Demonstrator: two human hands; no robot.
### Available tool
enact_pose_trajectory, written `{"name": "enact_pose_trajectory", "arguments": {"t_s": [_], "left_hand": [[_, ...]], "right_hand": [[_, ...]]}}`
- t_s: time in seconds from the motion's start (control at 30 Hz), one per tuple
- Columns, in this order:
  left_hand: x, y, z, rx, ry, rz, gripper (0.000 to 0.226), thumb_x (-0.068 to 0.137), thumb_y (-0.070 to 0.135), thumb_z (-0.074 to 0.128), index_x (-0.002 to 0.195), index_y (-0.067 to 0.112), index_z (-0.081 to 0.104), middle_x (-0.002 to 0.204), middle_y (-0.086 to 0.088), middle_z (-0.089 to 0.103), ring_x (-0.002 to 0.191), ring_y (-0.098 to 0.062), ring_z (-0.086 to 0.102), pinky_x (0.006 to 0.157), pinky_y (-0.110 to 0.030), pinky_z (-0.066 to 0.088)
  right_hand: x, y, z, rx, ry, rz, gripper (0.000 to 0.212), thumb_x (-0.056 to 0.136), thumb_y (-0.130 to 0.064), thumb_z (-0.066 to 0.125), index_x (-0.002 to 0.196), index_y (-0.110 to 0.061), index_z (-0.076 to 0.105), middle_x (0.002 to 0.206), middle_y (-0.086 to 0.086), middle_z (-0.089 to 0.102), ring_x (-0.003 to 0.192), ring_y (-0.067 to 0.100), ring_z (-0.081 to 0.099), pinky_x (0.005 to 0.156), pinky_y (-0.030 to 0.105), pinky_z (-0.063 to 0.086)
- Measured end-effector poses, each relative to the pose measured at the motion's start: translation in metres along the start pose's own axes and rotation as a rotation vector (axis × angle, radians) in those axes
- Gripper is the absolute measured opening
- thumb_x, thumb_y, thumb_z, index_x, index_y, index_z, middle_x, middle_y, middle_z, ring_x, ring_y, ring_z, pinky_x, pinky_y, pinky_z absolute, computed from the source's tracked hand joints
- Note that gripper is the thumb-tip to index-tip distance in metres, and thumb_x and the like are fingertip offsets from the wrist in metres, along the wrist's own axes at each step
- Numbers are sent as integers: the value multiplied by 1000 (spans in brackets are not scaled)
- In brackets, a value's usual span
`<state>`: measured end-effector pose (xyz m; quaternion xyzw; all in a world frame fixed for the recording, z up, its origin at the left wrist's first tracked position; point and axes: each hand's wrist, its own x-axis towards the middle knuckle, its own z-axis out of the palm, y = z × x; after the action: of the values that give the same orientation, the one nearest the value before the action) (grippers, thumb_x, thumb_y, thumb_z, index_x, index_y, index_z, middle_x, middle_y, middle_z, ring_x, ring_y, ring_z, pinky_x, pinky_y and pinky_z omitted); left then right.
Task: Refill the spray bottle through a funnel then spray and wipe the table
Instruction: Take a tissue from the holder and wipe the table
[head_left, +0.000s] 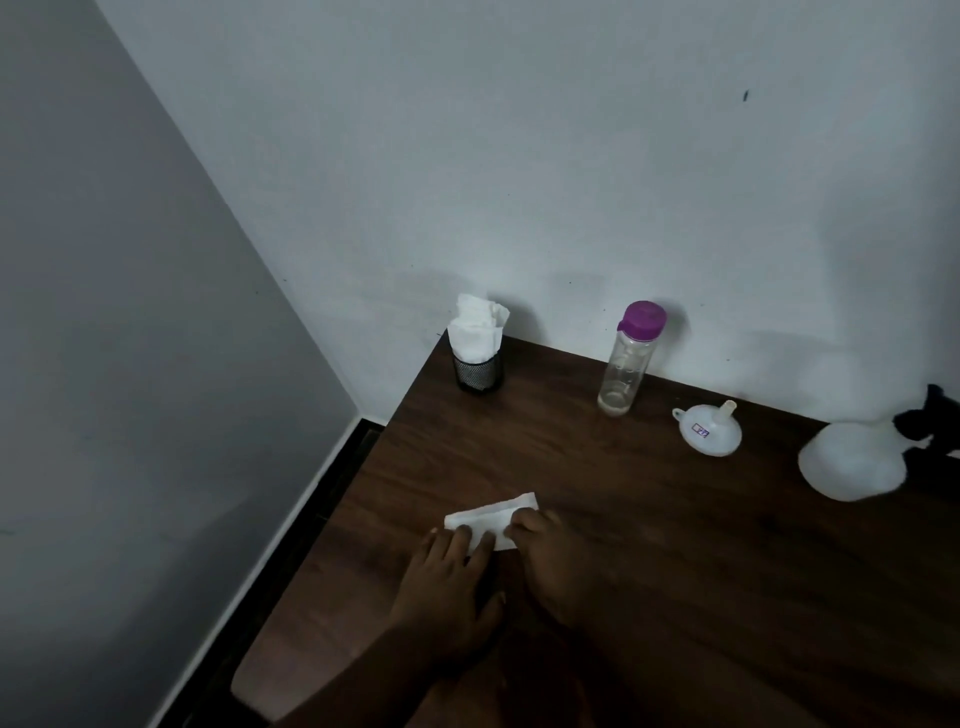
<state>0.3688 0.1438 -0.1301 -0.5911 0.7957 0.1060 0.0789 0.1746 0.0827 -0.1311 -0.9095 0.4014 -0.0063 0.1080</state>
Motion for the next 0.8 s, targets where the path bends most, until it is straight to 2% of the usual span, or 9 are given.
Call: {"name": "enact_pose_trajectory", "arguments": {"t_s": [0.07,0.2,0.3,0.37,0.43,0.53,0.6,0.7,0.8], "left_hand": [[-8,15,0,26,-16,-9,66,84,65,52,134,23,65,125,-8,71,112,-27,71,96,-46,54],[-16,46,-3,15,13,-27,65,84,64,51,130,21,68,119,-8,73,106,-26,72,95,-47,55],[-19,71,-1,-26,78,-24,68,90,65,42,139,20,61,133,-7,66,120,-27,65,107,-49,46],[-20,90,-6,-58,39,-21,74,94,67,31,150,22,47,148,-6,54,136,-26,51,118,-48,31],[-20,109,-8,-75,33,-8,76,94,68,26,155,23,38,154,-4,46,142,-25,43,122,-47,22],[-18,131,-9,-52,43,13,69,92,68,39,139,22,59,131,-1,65,120,-19,62,110,-47,42],[-16,148,-5,-58,69,42,61,88,67,49,124,23,69,114,2,72,104,-16,69,100,-46,51],[-11,173,-5,-41,95,75,60,84,67,53,119,23,72,109,3,73,100,-16,70,96,-47,55],[-5,199,-7,-17,122,116,57,83,67,54,116,25,73,105,5,73,97,-14,70,94,-46,57]], "right_hand": [[-12,2,-1,-9,16,-19,47,66,-52,72,105,-26,71,106,-8,66,93,11,63,85,31,53],[-36,13,4,33,-15,10,45,91,-36,53,132,-17,56,135,0,52,121,19,53,107,37,39],[-55,25,10,128,42,30,37,95,-30,32,116,-16,60,116,1,56,95,12,67,87,25,50],[-71,33,8,116,4,23,43,83,-36,37,106,-21,69,105,-3,66,85,9,69,75,22,57],[-89,40,5,79,-19,3,43,76,-42,45,104,-24,72,104,-7,69,88,8,69,75,23,58],[-111,54,8,97,-3,56,36,80,-34,58,112,-20,70,114,-2,68,99,14,68,82,29,58],[-127,63,9,115,-1,86,32,89,-26,56,118,-15,66,120,4,63,106,21,64,88,35,55],[-153,76,8,120,-7,83,43,96,-35,35,115,-15,68,117,2,67,100,15,68,83,28,57],[-179,87,0,161,-32,87,43,84,-40,47,113,-19,72,115,-2,70,99,11,69,82,23,57]]}}
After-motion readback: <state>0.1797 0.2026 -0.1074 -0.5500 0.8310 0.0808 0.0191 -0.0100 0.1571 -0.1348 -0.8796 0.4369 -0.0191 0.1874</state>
